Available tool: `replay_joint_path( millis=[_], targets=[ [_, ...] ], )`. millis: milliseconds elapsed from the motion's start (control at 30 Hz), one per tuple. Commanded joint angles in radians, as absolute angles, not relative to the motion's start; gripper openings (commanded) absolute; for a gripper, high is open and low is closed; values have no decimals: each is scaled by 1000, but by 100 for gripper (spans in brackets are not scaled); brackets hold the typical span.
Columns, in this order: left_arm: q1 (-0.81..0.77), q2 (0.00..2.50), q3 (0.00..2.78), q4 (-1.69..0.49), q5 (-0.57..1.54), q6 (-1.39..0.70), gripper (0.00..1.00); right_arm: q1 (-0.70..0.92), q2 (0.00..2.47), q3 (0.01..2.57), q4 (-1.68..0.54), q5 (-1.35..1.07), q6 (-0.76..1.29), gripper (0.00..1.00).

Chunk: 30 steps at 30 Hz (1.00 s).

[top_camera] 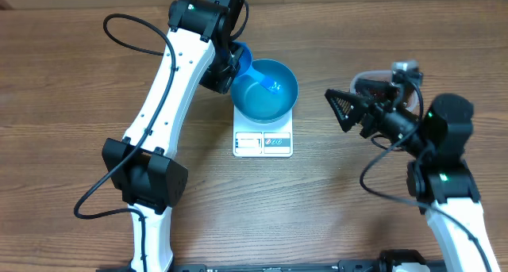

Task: Scoop item into bowl and weigh 150g on scale
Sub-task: 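Move the right gripper toward the scoop held above the bowl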

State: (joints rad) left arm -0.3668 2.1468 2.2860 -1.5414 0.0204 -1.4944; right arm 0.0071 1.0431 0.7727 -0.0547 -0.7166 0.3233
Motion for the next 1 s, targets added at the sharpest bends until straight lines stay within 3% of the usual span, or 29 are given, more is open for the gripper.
replay_joint_path(
  millis=[0,100,200,600,967],
  targets=[
    [-370,2105,2314,-1544,31,-1519,4,5,1131,792,14,-877,544,100],
    [-370,2105,2314,-1544,44,-1519,4,6,1211,792,47,-878,765,100],
    [-370,2105,2314,-1543,45,-1520,4,6,1256,792,68,-877,844,100],
    [-381,2105,2314,-1542,46,-1743,4,52,1280,792,135,-808,981,100],
    [-417,2105,2314,-1532,53,-1770,4,211,1280,792,205,-688,1005,100]
  ],
)
